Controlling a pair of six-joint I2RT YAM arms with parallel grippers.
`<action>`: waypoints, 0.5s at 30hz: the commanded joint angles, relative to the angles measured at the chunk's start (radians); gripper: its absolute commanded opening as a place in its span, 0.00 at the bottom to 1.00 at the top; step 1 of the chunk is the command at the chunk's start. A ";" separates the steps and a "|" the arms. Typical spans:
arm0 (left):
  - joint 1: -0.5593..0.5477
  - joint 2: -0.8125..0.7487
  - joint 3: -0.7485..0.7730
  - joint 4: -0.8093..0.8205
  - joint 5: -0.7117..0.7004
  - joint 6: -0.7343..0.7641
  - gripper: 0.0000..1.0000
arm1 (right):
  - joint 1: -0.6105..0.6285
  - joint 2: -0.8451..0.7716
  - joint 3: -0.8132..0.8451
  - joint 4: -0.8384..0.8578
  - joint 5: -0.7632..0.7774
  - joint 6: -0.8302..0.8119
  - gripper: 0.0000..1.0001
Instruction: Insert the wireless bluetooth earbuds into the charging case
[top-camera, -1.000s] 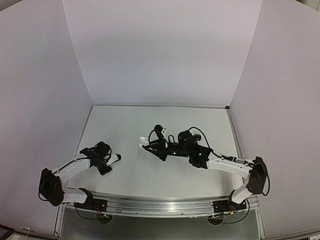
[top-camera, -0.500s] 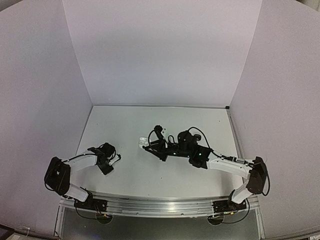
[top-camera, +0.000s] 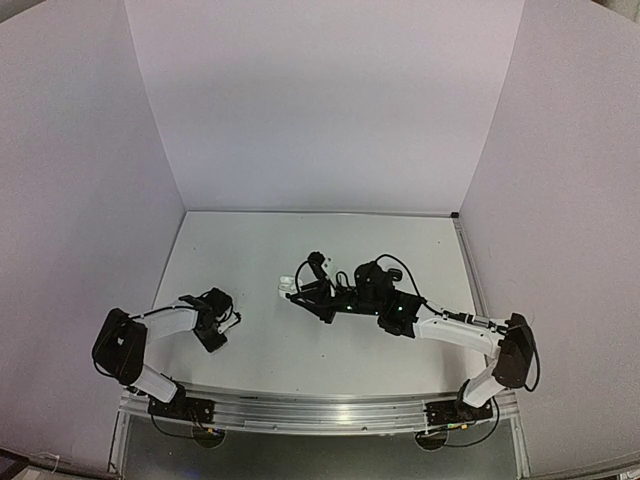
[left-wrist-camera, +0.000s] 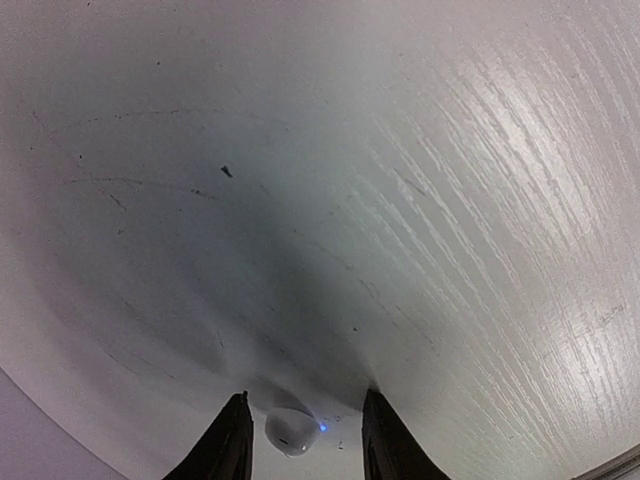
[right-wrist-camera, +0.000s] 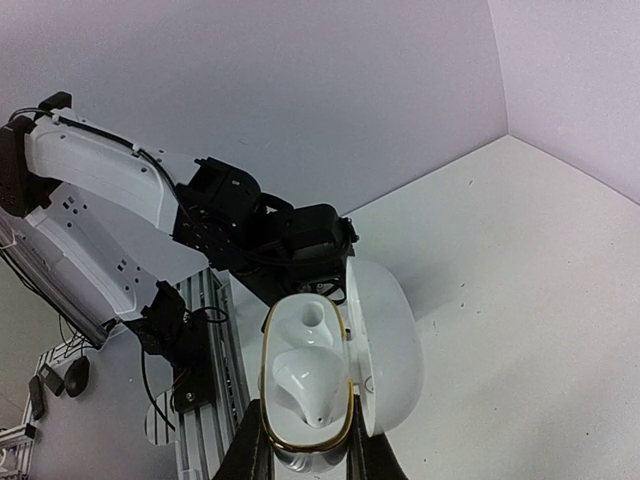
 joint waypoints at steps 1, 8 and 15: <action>0.038 0.029 -0.026 0.020 -0.014 -0.004 0.36 | -0.004 -0.041 0.003 0.012 0.012 0.000 0.00; 0.064 0.021 -0.024 -0.004 0.018 0.017 0.33 | -0.003 -0.039 0.006 0.010 0.013 0.001 0.00; 0.097 0.048 -0.026 -0.003 0.036 0.011 0.28 | -0.003 -0.033 0.015 0.003 0.007 0.005 0.00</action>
